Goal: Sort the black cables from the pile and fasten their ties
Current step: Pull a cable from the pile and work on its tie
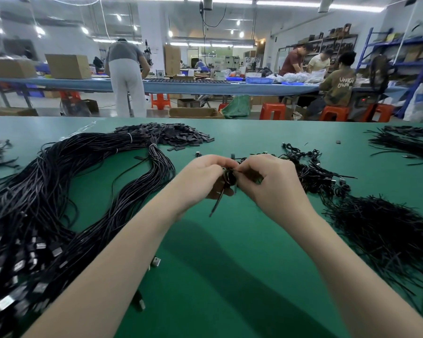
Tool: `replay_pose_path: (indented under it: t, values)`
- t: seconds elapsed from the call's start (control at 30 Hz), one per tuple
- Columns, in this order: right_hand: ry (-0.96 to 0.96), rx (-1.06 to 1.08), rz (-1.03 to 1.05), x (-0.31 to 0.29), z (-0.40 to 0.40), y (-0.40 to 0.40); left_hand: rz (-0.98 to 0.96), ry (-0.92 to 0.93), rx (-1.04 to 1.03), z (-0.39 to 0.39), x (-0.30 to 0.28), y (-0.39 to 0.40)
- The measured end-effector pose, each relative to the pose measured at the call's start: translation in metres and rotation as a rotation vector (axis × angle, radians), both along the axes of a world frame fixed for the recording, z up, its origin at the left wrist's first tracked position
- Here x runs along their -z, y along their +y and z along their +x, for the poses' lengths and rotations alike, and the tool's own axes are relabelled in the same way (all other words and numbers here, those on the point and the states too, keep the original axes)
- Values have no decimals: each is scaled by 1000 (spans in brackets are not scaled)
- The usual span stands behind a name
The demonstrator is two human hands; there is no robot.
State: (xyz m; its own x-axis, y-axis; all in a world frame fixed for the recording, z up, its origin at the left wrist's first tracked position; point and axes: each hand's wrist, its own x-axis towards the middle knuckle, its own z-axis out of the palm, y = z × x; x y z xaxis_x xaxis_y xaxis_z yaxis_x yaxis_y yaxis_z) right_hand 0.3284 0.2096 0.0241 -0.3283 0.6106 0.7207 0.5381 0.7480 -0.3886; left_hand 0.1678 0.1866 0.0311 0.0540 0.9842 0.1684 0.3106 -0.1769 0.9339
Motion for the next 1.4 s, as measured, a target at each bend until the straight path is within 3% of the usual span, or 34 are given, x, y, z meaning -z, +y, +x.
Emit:
replay_pose_path:
  t: [0.07, 0.17, 0.3, 0.37, 0.5, 0.6, 0.73, 0.83, 0.93, 1.0, 1.1, 1.3, 1.4]
  values:
    - [-88, -1, 98, 1, 3, 2, -96, -92, 82, -4, -2, -1]
    - [-110, -8, 189, 4, 2, 3, -28, -49, 178, -12, -2, -4]
    - [91, -25, 132, 8, -5, 2, 271, 225, -32, -15, -2, 1]
    - [162, -10, 50, 6, -7, 0, 380, 271, -76, -16, -1, 3]
    - [219, -50, -43, 4, -6, -2, 407, 248, -131, -11, 2, 4]
    - [169, -16, 23, 4, -6, -2, 357, 228, -196, -6, 4, 2]
    - [-5, 2, 318, 11, -7, -3, 61, -143, -257, 5, 4, -2]
    - [-111, 54, 529, 15, -7, -1, -200, -458, -118, 6, -2, -5]
    - [-32, 72, 511, 15, -6, 0, -253, -569, 9, 1, -7, -7]
    - [43, 55, 419, 12, -5, 0, -211, -532, 66, -2, -9, -7]
    - [163, 14, 259, 8, -4, 0, -24, -278, 122, -7, -8, -7]
    - [291, 13, -49, 4, -6, -2, 318, 74, 12, -15, -5, -5]
    - [257, 3, -42, 4, -7, -3, 440, 193, -64, -15, -6, -1]
